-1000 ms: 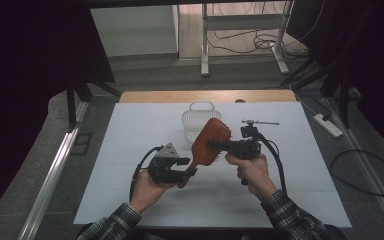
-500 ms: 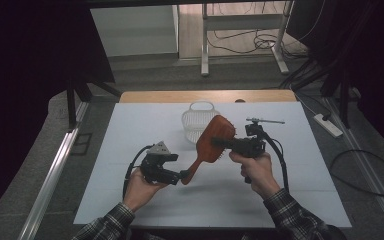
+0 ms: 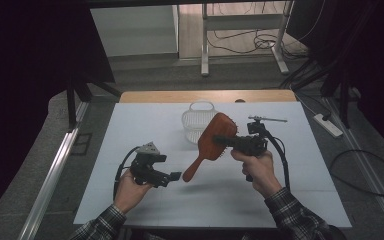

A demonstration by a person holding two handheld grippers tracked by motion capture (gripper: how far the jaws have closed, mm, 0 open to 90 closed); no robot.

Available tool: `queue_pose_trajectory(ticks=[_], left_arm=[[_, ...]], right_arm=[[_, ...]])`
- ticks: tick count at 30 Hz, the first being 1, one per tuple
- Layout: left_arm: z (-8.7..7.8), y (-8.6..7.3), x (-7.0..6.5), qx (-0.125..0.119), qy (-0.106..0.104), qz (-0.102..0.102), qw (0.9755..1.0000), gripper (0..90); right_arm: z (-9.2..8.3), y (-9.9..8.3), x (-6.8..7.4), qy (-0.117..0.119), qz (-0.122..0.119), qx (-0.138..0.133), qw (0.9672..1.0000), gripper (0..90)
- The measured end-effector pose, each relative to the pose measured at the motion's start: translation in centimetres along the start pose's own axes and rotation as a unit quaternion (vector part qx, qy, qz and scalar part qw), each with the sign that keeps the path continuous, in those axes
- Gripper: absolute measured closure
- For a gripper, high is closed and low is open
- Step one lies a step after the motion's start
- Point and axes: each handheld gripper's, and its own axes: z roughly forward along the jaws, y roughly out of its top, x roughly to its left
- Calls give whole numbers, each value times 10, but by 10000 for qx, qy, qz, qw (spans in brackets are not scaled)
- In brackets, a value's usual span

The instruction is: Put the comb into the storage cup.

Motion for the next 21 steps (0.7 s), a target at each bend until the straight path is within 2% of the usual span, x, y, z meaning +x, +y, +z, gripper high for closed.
queue_pose_trajectory(ticks=[7, 16, 21], left_arm=[[-10, -10, 1, -6, 75, 43, 10000, 34], [-24, -21, 6, -237, 128, -157, 9995, 16], [-30, -27, 5, -282, 212, -163, 9992, 3]], right_arm=[[-2, 3, 0, -33, -39, -42, 10000, 547], [-3, 6, -1, -98, -58, -54, 9999, 547], [-5, 10, -2, -133, -68, -108, 9998, 547]])
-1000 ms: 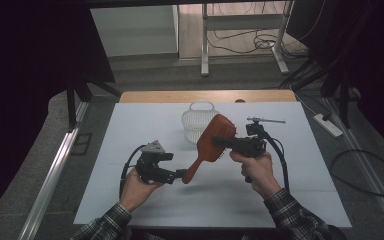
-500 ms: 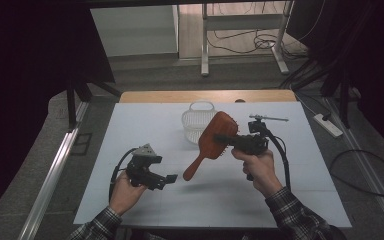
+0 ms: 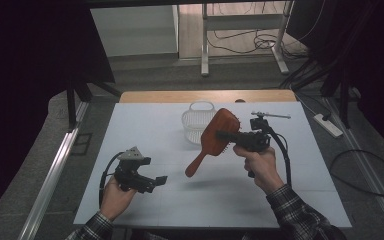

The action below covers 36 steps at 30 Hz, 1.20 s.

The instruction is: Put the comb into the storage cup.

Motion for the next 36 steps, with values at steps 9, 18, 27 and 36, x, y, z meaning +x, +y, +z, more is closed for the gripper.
queue_pose_trajectory(ticks=[9, 18, 27, 36], left_arm=[[-12, -12, 1, -62, 78, -34, 9999, 0], [-26, -26, 4, -157, 174, -163, 9996, 0], [-35, -37, 2, -113, 275, -187, 9994, 0], [-47, -49, 1, -171, 319, -299, 9989, 0]], right_arm=[[0, 9, -1, -59, -54, -100, 9999, 547], [3, 14, -2, -92, -88, -146, 9998, 548], [5, 23, -3, -82, -57, -232, 9997, 548], [9, 32, -3, -103, -66, -292, 9995, 547]])
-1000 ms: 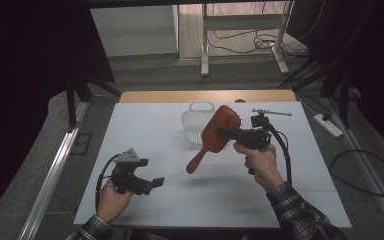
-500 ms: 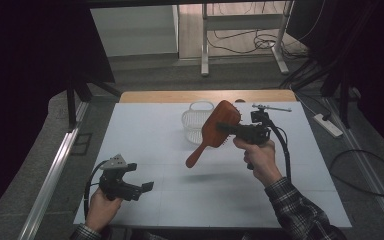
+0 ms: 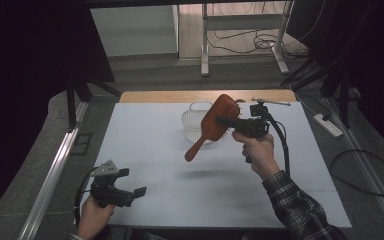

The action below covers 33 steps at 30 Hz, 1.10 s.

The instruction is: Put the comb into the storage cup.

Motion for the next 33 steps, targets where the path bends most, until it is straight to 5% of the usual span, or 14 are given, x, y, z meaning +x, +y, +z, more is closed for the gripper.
queue_pose_trajectory(ticks=[33], left_arm=[[-17, -14, -5, -131, 94, 19, 9999, 0]], right_arm=[[6, 49, -11, -369, -1, -359, 9987, 548]])
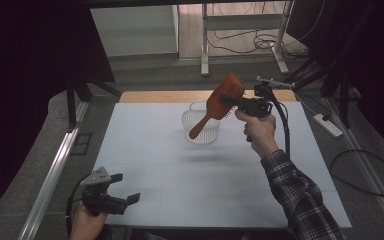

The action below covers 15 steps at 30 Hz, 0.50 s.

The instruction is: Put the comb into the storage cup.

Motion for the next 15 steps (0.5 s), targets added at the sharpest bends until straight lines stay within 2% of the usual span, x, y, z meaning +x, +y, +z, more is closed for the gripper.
queue_pose_trajectory(ticks=[15], left_arm=[[1, 0, -1, 55, 60, 7, 10000, 0]], right_arm=[[9, 18, -3, -246, -66, -140, 9996, 548]])
